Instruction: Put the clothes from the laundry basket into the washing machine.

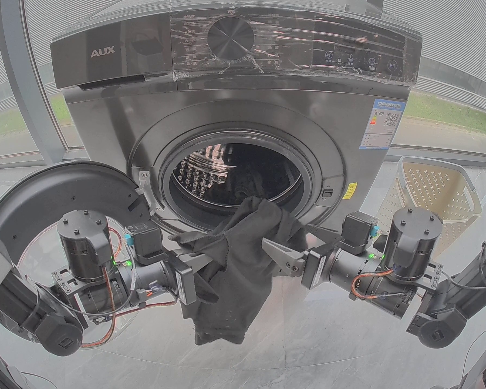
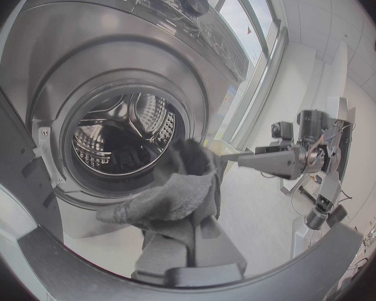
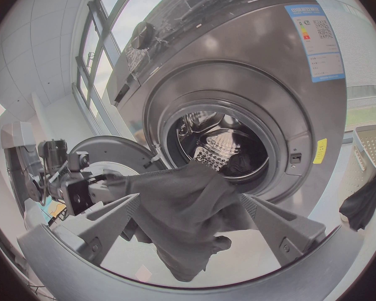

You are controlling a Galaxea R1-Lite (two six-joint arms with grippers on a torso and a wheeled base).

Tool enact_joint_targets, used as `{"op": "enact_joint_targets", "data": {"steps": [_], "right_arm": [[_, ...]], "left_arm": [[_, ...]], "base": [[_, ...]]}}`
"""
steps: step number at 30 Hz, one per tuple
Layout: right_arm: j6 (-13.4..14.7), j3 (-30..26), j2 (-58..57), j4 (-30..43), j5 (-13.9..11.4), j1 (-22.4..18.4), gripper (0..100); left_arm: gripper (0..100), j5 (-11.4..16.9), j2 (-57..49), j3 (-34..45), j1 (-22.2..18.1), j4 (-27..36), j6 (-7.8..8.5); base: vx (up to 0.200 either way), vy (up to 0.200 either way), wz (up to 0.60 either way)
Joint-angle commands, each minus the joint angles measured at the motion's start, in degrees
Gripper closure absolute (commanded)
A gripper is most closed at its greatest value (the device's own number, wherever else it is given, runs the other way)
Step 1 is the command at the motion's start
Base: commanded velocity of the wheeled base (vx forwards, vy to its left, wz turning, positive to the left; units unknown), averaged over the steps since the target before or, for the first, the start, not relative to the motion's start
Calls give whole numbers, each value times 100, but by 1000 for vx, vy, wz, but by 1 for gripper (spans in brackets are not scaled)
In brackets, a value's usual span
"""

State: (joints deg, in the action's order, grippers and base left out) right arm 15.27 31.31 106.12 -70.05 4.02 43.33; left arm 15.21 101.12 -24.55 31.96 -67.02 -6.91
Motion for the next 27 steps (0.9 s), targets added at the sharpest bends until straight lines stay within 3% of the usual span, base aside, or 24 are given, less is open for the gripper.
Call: {"op": "enact_joint_targets", "data": {"steps": [1, 9, 21, 27], "right_arm": [[-60, -230, 14, 17, -16, -193, 0], [-323, -968, 23, 228, -103, -351, 0], [-385, -968, 313, 97, -165, -175, 0], [-420, -933, 585, -62, -235, -131, 0]], "left_arm": [[100, -1, -84, -102, 12, -65, -65], [100, -27, -93, -375, 3, -74, -65], [100, -124, -84, -621, 3, -65, -267], [100, -502, -57, -902, 12, -65, -328]], "base": [[0, 0, 0], [0, 0, 0], [0, 0, 0], [0, 0, 0]]}}
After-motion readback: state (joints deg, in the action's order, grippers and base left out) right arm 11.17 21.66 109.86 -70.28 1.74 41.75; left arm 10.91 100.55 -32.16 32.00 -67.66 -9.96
